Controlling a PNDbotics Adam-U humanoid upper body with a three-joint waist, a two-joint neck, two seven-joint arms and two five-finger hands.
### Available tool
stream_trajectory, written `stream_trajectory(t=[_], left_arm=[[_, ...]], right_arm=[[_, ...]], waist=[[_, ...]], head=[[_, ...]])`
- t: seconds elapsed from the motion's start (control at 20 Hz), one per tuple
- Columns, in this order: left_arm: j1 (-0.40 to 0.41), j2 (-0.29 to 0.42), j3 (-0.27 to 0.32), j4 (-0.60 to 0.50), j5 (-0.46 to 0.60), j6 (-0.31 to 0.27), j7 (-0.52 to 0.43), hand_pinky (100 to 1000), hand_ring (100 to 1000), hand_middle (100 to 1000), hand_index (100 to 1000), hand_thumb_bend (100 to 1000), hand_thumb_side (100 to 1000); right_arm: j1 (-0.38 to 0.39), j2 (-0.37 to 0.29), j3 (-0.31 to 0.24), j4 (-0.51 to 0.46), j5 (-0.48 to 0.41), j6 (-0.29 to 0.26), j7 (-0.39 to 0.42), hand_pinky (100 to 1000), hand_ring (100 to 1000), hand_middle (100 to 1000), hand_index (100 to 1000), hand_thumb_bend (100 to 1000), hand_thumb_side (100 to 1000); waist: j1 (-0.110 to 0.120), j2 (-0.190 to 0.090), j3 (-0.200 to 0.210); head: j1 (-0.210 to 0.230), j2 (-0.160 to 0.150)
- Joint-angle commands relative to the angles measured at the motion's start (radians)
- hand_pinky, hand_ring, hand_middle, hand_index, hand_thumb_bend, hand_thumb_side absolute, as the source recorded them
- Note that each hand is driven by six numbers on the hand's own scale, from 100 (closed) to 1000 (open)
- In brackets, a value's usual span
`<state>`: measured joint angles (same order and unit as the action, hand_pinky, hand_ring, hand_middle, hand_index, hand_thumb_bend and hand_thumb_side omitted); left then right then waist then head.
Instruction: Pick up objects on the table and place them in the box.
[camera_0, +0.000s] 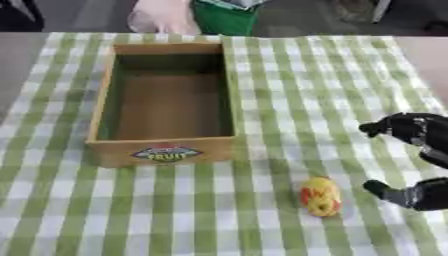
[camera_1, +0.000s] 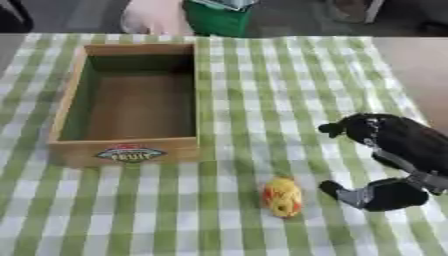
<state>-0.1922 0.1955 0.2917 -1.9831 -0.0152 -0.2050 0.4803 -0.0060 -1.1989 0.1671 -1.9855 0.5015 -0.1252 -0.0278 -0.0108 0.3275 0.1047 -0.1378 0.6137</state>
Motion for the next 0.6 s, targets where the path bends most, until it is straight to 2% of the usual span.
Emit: stream_trajectory(t=[0.05, 0.35, 0.6], left_arm=[[0.002, 0.031, -0.004, -0.017, -0.001, 0.001, -0.005, 448, 430, 498, 691, 100, 699], [0.000, 0.032, -0.008, -0.017, 0.002, 0.002, -0.009, 448, 430, 498, 691, 100, 698], [-0.003, 0.033, -0.010, -0.017, 0.004, 0.002, -0.013, 448, 430, 498, 691, 100, 699]], right_arm=[[-0.016, -0.045, 0.016, -0.014, -0.014, -0.013, 0.035, 747, 828, 741, 941, 374, 729], [-0.052, -0.052, 0.064, -0.014, -0.019, -0.029, 0.087, 745, 827, 737, 941, 367, 709], [-0.095, -0.055, 0.109, -0.014, -0.031, -0.039, 0.132, 741, 825, 733, 941, 342, 689]], waist=[[0.004, -0.024, -0.009], [0.006, -0.031, -0.029], [0.001, -0.029, -0.026]], head=[[0.004, 0.019], [0.003, 0.026], [-0.011, 0.021]])
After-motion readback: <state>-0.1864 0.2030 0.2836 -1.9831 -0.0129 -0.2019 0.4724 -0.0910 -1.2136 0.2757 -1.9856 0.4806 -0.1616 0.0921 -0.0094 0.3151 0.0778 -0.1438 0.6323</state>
